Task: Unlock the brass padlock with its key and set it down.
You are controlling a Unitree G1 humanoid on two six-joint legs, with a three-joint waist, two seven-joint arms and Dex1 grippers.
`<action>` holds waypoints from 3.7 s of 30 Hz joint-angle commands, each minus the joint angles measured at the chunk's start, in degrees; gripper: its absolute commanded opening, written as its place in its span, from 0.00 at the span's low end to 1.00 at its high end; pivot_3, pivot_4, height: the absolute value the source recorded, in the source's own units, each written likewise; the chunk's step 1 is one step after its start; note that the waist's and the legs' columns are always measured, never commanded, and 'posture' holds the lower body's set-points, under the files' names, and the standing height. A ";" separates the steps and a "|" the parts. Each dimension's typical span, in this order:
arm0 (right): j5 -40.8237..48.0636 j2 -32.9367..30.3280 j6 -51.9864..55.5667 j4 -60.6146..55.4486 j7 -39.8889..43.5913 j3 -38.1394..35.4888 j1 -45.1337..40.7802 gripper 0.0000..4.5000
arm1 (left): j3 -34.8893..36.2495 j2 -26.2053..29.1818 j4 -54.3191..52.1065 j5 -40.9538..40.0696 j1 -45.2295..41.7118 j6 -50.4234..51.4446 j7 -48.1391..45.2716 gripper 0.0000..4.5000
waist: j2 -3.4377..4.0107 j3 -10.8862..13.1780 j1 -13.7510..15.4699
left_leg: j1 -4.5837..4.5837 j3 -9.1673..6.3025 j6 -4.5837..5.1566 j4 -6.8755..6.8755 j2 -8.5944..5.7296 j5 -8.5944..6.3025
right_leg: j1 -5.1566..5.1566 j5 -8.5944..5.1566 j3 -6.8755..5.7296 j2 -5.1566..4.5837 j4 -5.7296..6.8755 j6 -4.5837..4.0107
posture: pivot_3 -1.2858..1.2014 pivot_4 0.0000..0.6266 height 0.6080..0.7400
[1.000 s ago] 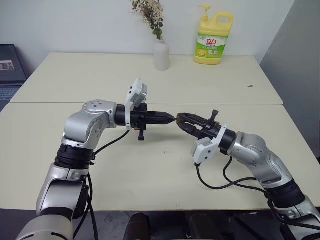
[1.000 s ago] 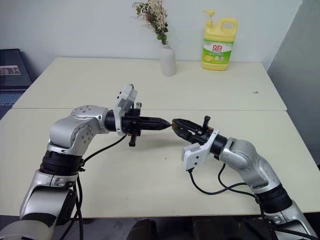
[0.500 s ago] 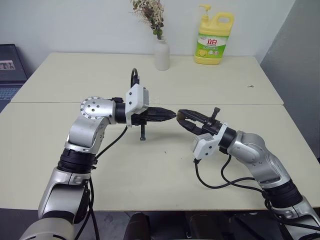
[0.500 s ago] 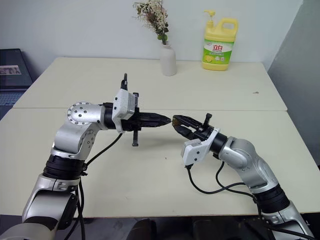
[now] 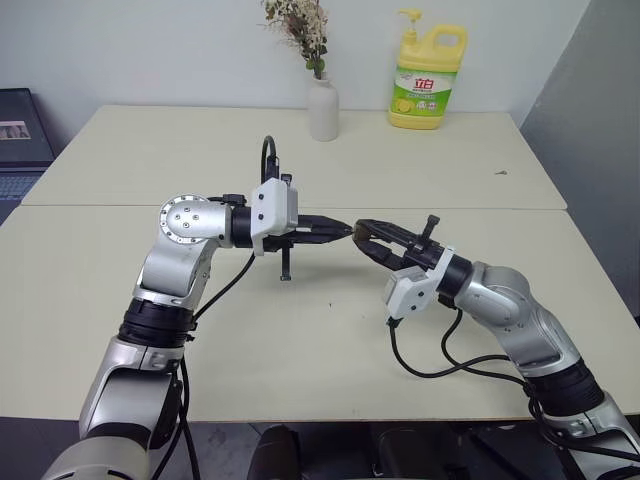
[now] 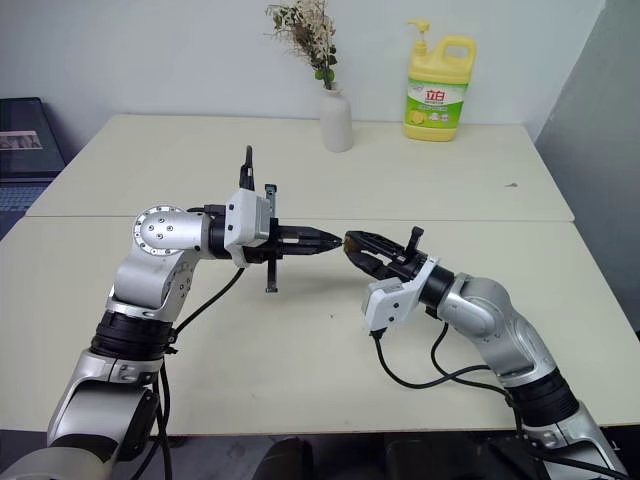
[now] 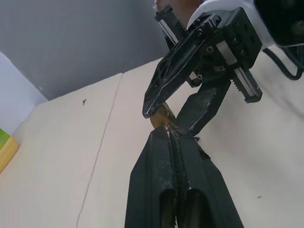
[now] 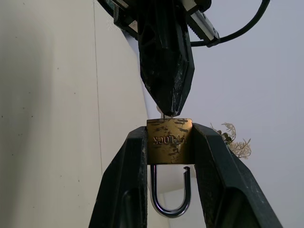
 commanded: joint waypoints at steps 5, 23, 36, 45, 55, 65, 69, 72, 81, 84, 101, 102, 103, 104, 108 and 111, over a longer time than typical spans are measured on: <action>0.72 0.19 0.01 -1.53 -0.33 -1.01 -0.83 0.21 | 1.91 1.28 -2.16 -6.53 -1.85 20.86 3.34 0.43 | 0.00 0.00 -0.03 | 0.00 -0.02 0.00 0.01 -0.01 0.00 | 0.00 0.00 -0.01 0.00 0.02 0.00 | 0.52 0.24 1.00; 0.57 0.47 -0.02 -1.34 0.07 -0.45 -1.41 0.21 | 1.62 -1.37 -8.10 -12.28 -3.83 36.64 11.71 0.70 | 0.00 0.00 -0.08 | 0.02 -0.07 -0.02 0.01 -0.01 0.01 | 0.00 -0.01 -0.03 0.00 0.09 0.00 | 0.52 0.24 1.00; -0.26 0.08 -1.17 -1.87 0.31 0.09 -1.77 0.21 | 0.42 -2.71 -6.38 -11.49 -4.76 35.31 11.39 0.29 | 0.00 0.00 -0.09 | 0.02 -0.07 -0.02 0.02 -0.01 0.01 | 0.00 -0.01 -0.03 0.00 0.09 0.00 | 0.52 0.24 1.00; -0.81 -0.03 -1.85 -1.73 0.24 0.30 -1.71 0.21 | 0.53 -2.40 -5.74 -11.14 -4.65 34.85 10.92 0.04 | 0.00 0.00 -0.09 | 0.02 -0.07 -0.02 0.01 -0.02 0.01 | 0.00 -0.01 -0.02 0.00 0.09 0.00 | 0.52 0.24 1.00; -0.38 -0.68 0.16 -1.46 1.33 -0.73 -0.69 0.44 | 0.27 -2.08 -6.41 -11.14 -3.81 34.60 10.26 0.04 | 0.00 0.00 -0.08 | 0.02 -0.07 -0.02 0.01 -0.02 0.01 | 0.00 -0.01 -0.03 0.00 0.09 0.00 | 0.52 0.24 1.00; 2.84 -7.86 1.06 -3.07 4.10 -5.51 5.22 0.92 | 1.37 -0.20 -5.45 -10.40 -2.82 32.46 10.02 0.04 | 0.00 0.00 0.17 | 0.01 -0.06 -0.01 0.01 -0.03 0.01 | 0.00 -0.01 -0.02 0.00 0.07 -0.01 | 0.52 0.24 1.00; 11.44 -9.94 2.12 -6.60 7.59 -8.30 8.32 0.84 | 1.76 0.61 -5.33 -10.32 -2.08 31.58 9.59 0.04 | 0.00 0.00 0.05 | 0.03 -0.05 -0.01 0.01 -0.03 0.01 | 0.00 -0.02 -0.01 0.00 0.09 -0.01 | 0.52 0.24 1.00; 15.12 -10.51 1.65 -8.55 9.10 -8.97 8.66 0.63 | 1.73 0.87 -5.45 -10.31 -1.78 31.18 9.31 0.04 | 0.00 0.00 -0.07 | 0.04 -0.06 -0.01 0.01 -0.02 0.01 | 0.01 -0.04 -0.02 0.00 0.10 0.03 | 0.52 0.24 1.00; 19.27 -6.06 7.46 -10.38 11.83 -5.77 2.72 0.00 | 1.46 1.28 -6.94 -11.74 -1.62 32.07 7.14 0.04 | 0.00 0.00 -0.11 | 0.06 -0.08 -0.01 0.02 -0.02 0.01 | 0.03 -0.06 -0.03 0.00 0.12 0.07 | 0.52 0.24 1.00; 19.38 -4.97 8.73 -9.85 12.52 -4.90 1.25 0.00 | 1.46 1.30 -7.45 -12.01 -1.57 32.42 6.60 0.04 | 0.00 0.00 0.06 | 0.03 -0.10 -0.01 0.01 -0.02 0.01 | 0.03 -0.05 -0.05 0.00 0.10 0.05 | 0.52 0.24 1.00; 17.25 -3.98 8.59 -5.90 14.32 -2.21 -1.66 0.00 | 1.91 1.99 -10.09 -14.38 -0.86 34.56 6.03 0.04 | 0.00 0.00 0.07 | 0.03 -0.11 -0.01 0.01 -0.02 0.01 | 0.02 -0.05 -0.06 0.00 0.09 0.04 | 0.52 0.24 1.00; 17.15 -4.05 8.61 -5.72 14.39 -2.24 -1.60 0.00 | 1.88 2.14 -10.24 -14.62 -0.80 34.70 5.87 0.04 | 0.00 0.00 0.07 | 0.03 -0.11 -0.01 0.01 -0.02 0.01 | 0.02 -0.05 -0.06 0.00 0.09 0.04 | 0.52 0.24 1.00; 17.07 -4.07 8.62 -5.61 14.45 -2.29 -1.56 0.00 | 1.85 2.26 -10.34 -14.81 -0.77 34.81 5.75 0.04 | 0.00 0.00 0.07 | 0.03 -0.11 -0.01 0.01 -0.02 0.01 | 0.02 -0.05 -0.06 0.00 0.09 0.04 | 0.52 0.24 1.00; 16.98 -4.21 8.47 -5.38 14.60 -2.35 -1.49 0.00 | 1.86 2.34 -10.37 -14.91 -0.75 34.81 5.75 0.04 | 0.00 0.00 0.08 | 0.03 -0.10 -0.01 0.01 -0.02 0.01 | 0.02 -0.06 -0.06 0.00 0.09 0.05 | 0.52 0.24 1.00; 17.18 -4.78 8.17 -4.51 15.32 -2.71 -1.33 0.00 | 1.65 3.04 -10.69 -15.26 -0.52 34.59 4.63 0.04 | 0.00 0.00 0.08 | 0.03 -0.11 -0.01 0.01 -0.02 0.01 | 0.02 -0.05 -0.06 0.00 0.09 0.04 | 0.52 0.24 1.00; 17.84 -5.69 7.07 -3.47 16.47 -2.62 -1.50 0.00 | 1.57 3.49 -10.74 -15.21 -0.41 33.99 3.55 0.04 | 0.00 0.00 0.08 | 0.03 -0.10 -0.01 0.01 -0.02 0.01 | 0.02 -0.05 -0.06 0.00 0.09 0.04 | 0.52 0.24 1.00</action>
